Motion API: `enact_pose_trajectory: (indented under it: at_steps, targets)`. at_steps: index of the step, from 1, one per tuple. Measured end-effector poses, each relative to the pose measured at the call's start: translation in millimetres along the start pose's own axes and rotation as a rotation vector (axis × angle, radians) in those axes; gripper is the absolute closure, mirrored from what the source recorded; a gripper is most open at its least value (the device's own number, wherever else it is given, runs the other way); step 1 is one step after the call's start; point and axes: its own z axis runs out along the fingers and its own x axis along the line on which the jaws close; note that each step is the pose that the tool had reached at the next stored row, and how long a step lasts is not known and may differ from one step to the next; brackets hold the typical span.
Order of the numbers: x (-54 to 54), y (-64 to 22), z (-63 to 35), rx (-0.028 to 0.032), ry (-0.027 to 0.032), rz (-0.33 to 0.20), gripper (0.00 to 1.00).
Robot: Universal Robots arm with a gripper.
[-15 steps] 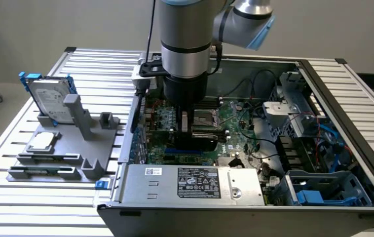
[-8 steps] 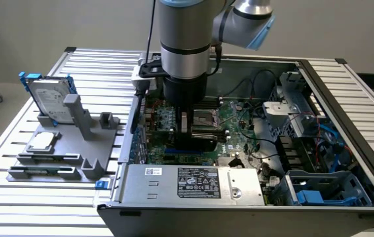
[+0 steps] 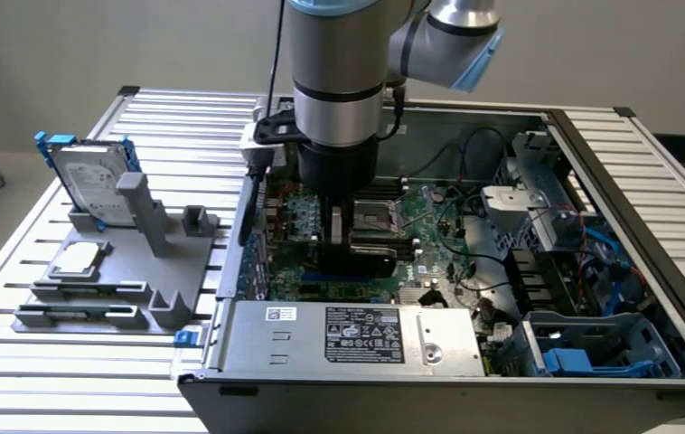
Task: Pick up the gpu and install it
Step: 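Insert the gpu into the slot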
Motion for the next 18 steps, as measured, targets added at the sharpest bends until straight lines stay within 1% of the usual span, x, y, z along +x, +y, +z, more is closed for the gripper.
enact_pose_trajectory:
  at_steps: [3, 11, 18]
  targets:
    - [0.1, 0.1, 1.0, -0.0003, -0.0002, 0.000, 0.74]
    - [0.0, 1.1, 3.5, -0.0011, -0.0032, 0.000, 0.74]
    - [0.0, 2.8, 3.8, -0.0064, -0.0061, 0.000, 0.74]
